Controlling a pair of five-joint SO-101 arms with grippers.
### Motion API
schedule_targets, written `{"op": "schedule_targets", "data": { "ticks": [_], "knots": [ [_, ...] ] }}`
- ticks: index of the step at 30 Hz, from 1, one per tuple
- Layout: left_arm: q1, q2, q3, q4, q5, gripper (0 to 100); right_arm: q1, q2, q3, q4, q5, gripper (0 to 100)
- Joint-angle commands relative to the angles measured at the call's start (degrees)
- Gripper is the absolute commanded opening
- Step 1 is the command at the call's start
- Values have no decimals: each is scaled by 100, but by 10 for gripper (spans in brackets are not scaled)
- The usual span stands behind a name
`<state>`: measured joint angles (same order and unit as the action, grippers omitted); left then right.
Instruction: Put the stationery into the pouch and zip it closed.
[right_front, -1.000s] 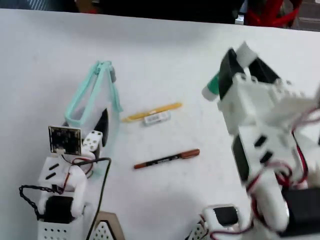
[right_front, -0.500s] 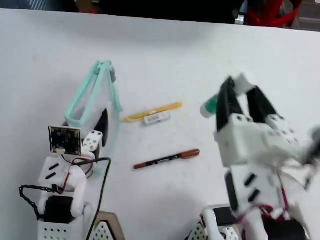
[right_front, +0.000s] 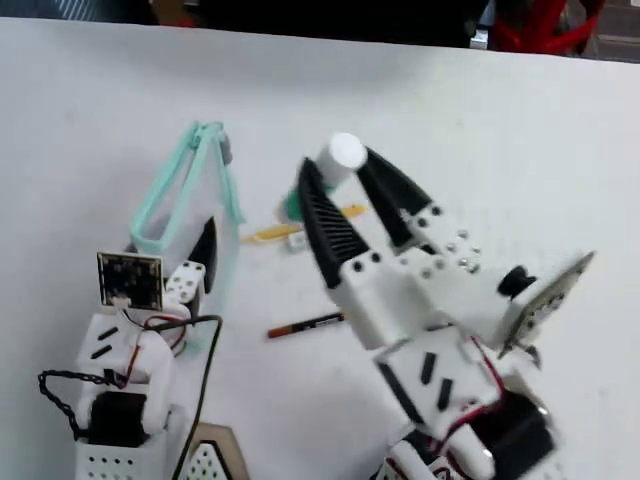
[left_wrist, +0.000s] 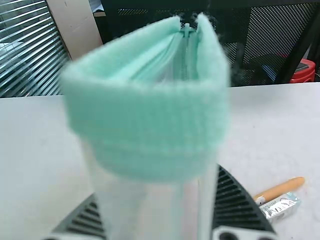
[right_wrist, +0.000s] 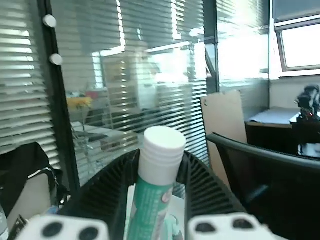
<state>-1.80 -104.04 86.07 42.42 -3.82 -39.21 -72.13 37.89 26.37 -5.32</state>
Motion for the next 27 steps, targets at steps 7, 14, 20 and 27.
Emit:
{"op": "schedule_targets", "data": {
  "ticks": [7,14,20,27],
  "knots": [
    [-4,-22,-62,-141,35,199,-875,1376,158,-2255,79,18],
    [4,-22,-70,-141,44,199,-1103,2484,-589,-2088,18,17],
    [136,-22,-132,-123,53,200,-1244,3741,-941,-2281,-167,21],
    [251,-22,-167,-114,53,200,-884,4576,-1679,-2114,-167,21]
  ]
}}
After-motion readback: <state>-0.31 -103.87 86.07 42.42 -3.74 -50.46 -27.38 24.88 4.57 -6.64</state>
